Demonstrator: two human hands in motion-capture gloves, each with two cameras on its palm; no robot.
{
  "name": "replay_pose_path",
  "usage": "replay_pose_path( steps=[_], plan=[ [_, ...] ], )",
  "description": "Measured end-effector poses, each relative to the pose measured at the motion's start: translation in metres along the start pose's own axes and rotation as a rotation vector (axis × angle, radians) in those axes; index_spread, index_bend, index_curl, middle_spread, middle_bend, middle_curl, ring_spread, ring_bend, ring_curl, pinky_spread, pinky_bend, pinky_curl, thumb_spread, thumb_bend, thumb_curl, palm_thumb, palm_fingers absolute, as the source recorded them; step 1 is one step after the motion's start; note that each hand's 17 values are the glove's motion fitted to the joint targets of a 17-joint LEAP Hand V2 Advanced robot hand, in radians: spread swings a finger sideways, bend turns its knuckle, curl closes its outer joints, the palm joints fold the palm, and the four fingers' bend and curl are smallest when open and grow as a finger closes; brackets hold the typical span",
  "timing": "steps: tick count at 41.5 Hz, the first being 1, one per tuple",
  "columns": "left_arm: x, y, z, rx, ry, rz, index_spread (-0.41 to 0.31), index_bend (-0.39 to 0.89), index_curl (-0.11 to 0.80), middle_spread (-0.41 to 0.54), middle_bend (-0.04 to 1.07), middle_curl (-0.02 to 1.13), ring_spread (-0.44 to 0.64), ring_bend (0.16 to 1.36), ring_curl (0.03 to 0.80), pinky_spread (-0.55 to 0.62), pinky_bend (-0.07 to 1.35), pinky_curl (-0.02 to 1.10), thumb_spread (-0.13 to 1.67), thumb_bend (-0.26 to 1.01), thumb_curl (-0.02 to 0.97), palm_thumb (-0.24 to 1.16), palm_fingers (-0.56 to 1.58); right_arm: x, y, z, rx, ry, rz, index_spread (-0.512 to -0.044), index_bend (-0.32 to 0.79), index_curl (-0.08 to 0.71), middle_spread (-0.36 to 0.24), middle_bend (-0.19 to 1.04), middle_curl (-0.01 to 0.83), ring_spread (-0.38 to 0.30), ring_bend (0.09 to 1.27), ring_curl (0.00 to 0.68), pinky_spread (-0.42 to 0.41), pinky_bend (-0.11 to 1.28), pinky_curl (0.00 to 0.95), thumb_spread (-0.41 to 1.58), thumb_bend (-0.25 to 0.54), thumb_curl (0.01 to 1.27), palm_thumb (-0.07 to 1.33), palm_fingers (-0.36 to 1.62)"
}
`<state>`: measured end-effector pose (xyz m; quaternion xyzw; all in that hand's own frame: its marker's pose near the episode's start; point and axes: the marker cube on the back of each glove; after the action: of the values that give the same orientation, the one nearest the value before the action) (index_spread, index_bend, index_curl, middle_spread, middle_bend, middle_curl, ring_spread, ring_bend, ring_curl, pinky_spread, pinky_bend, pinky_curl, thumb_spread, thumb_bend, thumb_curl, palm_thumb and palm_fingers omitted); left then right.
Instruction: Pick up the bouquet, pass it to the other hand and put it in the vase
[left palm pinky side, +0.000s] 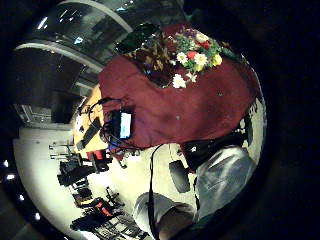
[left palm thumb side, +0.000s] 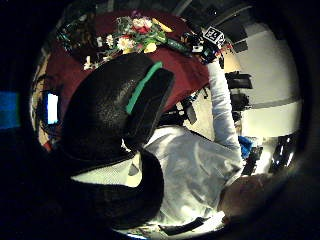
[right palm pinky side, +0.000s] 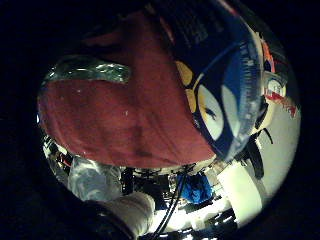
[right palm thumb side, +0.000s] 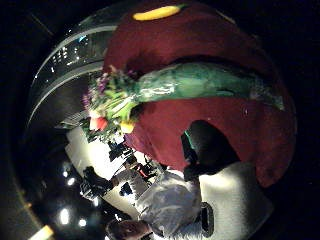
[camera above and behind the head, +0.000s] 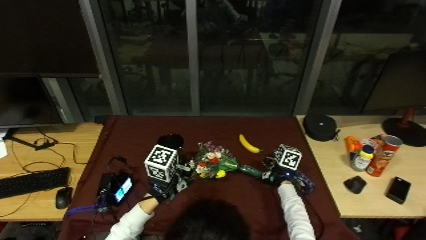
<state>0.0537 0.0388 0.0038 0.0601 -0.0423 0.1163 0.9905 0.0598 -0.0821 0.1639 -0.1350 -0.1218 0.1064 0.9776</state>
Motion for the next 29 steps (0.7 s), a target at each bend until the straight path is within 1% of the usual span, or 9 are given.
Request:
replay_pose_path(
  steps=[9, 12, 14, 15, 17, 21, 25, 27, 29],
  plan=[
    [-0.010, -0.002, 0.008, -0.016, 0.014, -0.019, -0.013, 0.09, 0.079, 0.256, 0.31, 0.30, 0.26, 0.86, 0.282, 0.24, 0.71, 0.33, 1.18, -0.02, 0.238, 0.14, 0.00, 0.007, -0.011, 0.030, 0.005, 0.104, 0.129, -0.279, 0.14, 0.168, -0.056, 0.27, 0.348, 0.014, 0.54, 0.303, 0.221, 0.56, 0.333, 1.02, -0.026, 0.37, 0.65, 0.30],
    [-0.013, -0.002, 0.009, -0.032, 0.006, -0.031, -0.013, 0.09, 0.082, 0.255, 0.31, 0.31, 0.26, 0.86, 0.282, 0.24, 0.70, 0.33, 1.17, -0.02, 0.237, 0.13, 0.00, 0.004, -0.013, 0.037, 0.059, 0.152, 0.112, -0.297, 0.16, 0.188, -0.060, 0.27, 0.353, 0.009, 0.52, 0.300, 0.222, 0.54, 0.328, 1.00, -0.029, 0.37, 0.64, 0.33],
    [-0.015, -0.003, 0.009, -0.041, -0.001, -0.040, -0.015, 0.09, 0.086, 0.255, 0.30, 0.31, 0.26, 0.85, 0.283, 0.24, 0.70, 0.33, 1.17, -0.02, 0.238, 0.12, 0.00, -0.002, -0.014, 0.040, 0.117, 0.148, 0.063, -0.317, 0.29, 0.239, -0.072, 0.24, 0.348, -0.029, 0.48, 0.291, 0.210, 0.48, 0.311, 1.00, -0.012, 0.37, 0.67, 0.43],
    [-0.016, -0.004, 0.009, -0.044, -0.003, -0.044, -0.015, 0.10, 0.090, 0.255, 0.30, 0.31, 0.26, 0.85, 0.282, 0.24, 0.70, 0.33, 1.17, -0.02, 0.238, 0.12, 0.00, -0.005, -0.014, 0.041, 0.139, 0.144, 0.048, -0.312, 0.40, 0.270, -0.083, 0.20, 0.338, -0.060, 0.48, 0.294, 0.183, 0.44, 0.301, 1.00, 0.009, 0.37, 0.71, 0.55],
    [-0.018, -0.005, 0.009, -0.048, -0.003, -0.050, -0.016, 0.10, 0.093, 0.255, 0.30, 0.31, 0.26, 0.85, 0.283, 0.24, 0.70, 0.33, 1.17, -0.02, 0.239, 0.12, 0.00, -0.007, -0.014, 0.040, 0.166, 0.159, 0.040, -0.290, 0.50, 0.299, -0.105, 0.18, 0.332, -0.090, 0.47, 0.282, 0.131, 0.40, 0.283, 1.03, 0.061, 0.39, 0.81, 0.71],
    [-0.022, -0.003, 0.009, -0.059, 0.004, -0.059, -0.017, 0.10, 0.103, 0.255, 0.29, 0.31, 0.26, 0.85, 0.282, 0.23, 0.69, 0.33, 1.16, -0.02, 0.242, 0.11, 0.01, -0.011, -0.009, 0.030, 0.226, 0.216, 0.026, -0.261, 0.61, 0.365, -0.148, 0.15, 0.326, -0.128, 0.42, 0.286, 0.039, 0.40, 0.291, 1.06, 0.104, 0.41, 0.91, 0.85],
    [-0.029, 0.000, 0.008, -0.073, 0.006, -0.073, -0.017, 0.10, 0.112, 0.252, 0.29, 0.32, 0.26, 0.84, 0.281, 0.23, 0.69, 0.33, 1.16, -0.02, 0.245, 0.11, 0.01, -0.016, 0.000, 0.024, 0.258, 0.239, 0.004, -0.249, 0.39, 0.346, -0.213, 0.34, 0.394, -0.179, 0.55, 0.338, -0.094, 0.41, 0.303, 1.08, 0.100, 0.41, 0.94, 1.23],
    [-0.032, 0.001, 0.005, -0.074, 0.014, -0.079, -0.017, 0.10, 0.115, 0.252, 0.29, 0.32, 0.26, 0.84, 0.280, 0.23, 0.69, 0.33, 1.16, -0.02, 0.246, 0.11, 0.01, -0.017, 0.002, 0.021, 0.336, 0.222, -0.006, -0.247, 0.29, 0.350, -0.205, 0.43, 0.433, -0.201, 0.63, 0.375, -0.166, 0.47, 0.337, 1.02, 0.073, 0.43, 0.94, 1.37],
    [-0.035, 0.002, 0.003, -0.075, 0.027, -0.082, -0.018, 0.10, 0.119, 0.251, 0.28, 0.32, 0.26, 0.83, 0.279, 0.23, 0.68, 0.33, 1.16, -0.02, 0.247, 0.11, 0.02, -0.012, -0.005, 0.020, 0.446, 0.195, -0.002, -0.242, 0.29, 0.370, -0.204, 0.49, 0.460, -0.204, 0.67, 0.404, -0.195, 0.49, 0.355, 1.00, 0.060, 0.43, 0.95, 1.45]
  ],
)
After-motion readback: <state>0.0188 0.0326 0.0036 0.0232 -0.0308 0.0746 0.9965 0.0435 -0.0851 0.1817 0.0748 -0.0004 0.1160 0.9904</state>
